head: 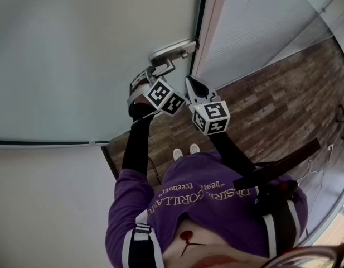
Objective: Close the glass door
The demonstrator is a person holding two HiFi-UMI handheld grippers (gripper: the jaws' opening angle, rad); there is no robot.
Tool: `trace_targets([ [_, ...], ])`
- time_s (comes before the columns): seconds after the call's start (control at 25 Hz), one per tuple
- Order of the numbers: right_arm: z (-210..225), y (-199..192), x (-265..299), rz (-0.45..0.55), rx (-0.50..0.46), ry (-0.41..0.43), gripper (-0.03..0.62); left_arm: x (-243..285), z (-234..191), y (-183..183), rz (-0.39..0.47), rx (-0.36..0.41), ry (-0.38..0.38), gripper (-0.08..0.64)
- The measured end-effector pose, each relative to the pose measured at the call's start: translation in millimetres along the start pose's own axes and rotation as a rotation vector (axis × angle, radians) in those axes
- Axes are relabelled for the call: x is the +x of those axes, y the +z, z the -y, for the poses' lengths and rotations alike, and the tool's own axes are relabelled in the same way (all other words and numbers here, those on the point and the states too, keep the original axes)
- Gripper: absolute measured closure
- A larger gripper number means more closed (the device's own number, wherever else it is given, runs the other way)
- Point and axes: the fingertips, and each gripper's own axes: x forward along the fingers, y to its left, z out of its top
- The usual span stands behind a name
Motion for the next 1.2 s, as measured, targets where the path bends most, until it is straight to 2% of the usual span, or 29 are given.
trace_targets([
  [0.32, 4, 3, 1, 0.004, -0.008, 0.009, 0.601, 2, -1, 2, 0.006, -0.003, 0.015, 0.419],
  [0.64, 5, 4, -5, 0.005, -0.007, 0.01, 0.601, -6, 0, 2, 0.092, 0.124, 0.108, 0.42],
  [0.72, 6, 3, -7, 0.008, -0.005, 0.007, 0.601, -12, -3, 2, 0.136, 0.178, 0.172, 0.419],
  [0.8, 9, 2, -9, 0.011, -0.003, 0.001, 0.601, -21, -5, -2, 0.167, 0.228, 0.272, 0.42],
  [0.88, 13, 2, -11, 0.013, -0.002, -0.007, 0.601, -33, -7, -9, 0.193, 0.237, 0.365, 0.419],
  [0.96, 18, 3, -13, 0.016, -0.001, -0.019, 0.601, -50, -9, -18, 0.239, 0.169, 0.455, 0.419],
  [1.0, 19, 3, -13, 0.017, 0.0, -0.023, 0.601, -62, -11, -22, 0.274, 0.104, 0.512, 0.42],
  [1.08, 19, 3, -14, 0.018, 0.002, -0.023, 0.601, -84, -13, -31, 0.352, -0.094, 0.595, 0.422],
  [1.12, 18, 3, -14, 0.018, 0.003, -0.019, 0.601, -92, -10, -36, 0.392, -0.219, 0.593, 0.422],
  [1.2, 14, 3, -14, 0.02, 0.002, -0.009, 0.601, -100, -1, -40, 0.471, -0.462, 0.525, 0.423],
])
